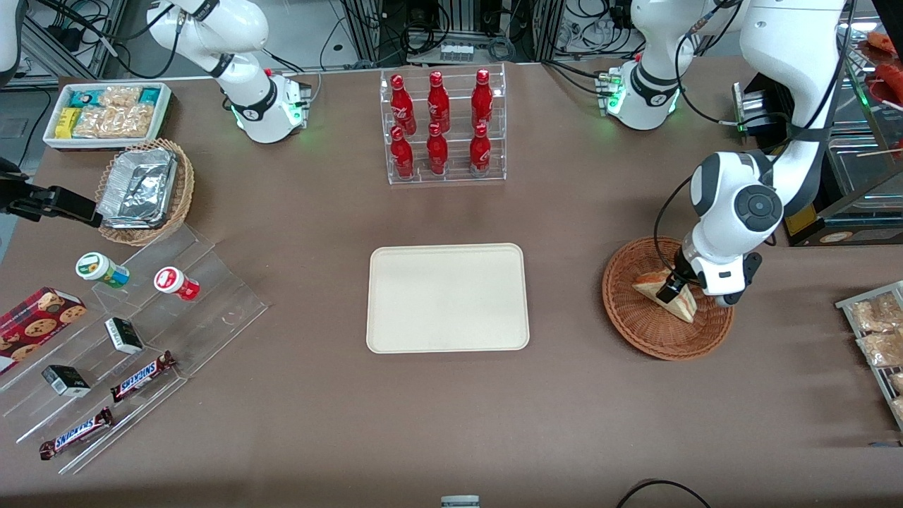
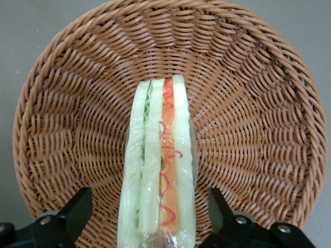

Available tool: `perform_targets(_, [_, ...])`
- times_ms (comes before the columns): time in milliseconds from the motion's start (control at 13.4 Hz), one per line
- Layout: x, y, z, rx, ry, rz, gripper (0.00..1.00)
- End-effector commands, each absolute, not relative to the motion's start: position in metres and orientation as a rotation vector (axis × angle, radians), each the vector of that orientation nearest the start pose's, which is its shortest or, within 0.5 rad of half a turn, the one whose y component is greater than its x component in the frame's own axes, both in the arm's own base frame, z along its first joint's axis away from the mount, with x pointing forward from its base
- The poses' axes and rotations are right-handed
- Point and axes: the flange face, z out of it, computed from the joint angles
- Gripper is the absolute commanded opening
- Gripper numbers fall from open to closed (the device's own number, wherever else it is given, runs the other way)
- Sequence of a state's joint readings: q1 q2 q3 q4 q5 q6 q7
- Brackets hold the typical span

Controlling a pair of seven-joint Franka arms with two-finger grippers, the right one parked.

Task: Place sandwich from basket to tray
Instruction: 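Lower the open left gripper around the wrapped sandwich and close it, then lift the sandwich out of the basket and carry it over the white tray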

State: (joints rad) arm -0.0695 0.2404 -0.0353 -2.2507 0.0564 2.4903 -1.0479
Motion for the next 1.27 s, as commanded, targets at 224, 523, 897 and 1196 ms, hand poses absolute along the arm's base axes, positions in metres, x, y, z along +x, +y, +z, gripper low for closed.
perform_targets(224, [0.542,-0.064,0.265,-2.780,-1.440,-0.050,0.04])
perform_targets(523, [0.547,-0.070,0.304,-2.795,-1.328,-0.005,0.04])
perform_targets(897, [0.554,-0.100,0.392,-2.808,-1.160,0.096,0.04])
perform_targets(1196, [0.548,-0.209,0.426,-2.892,-0.897,0.167,0.05])
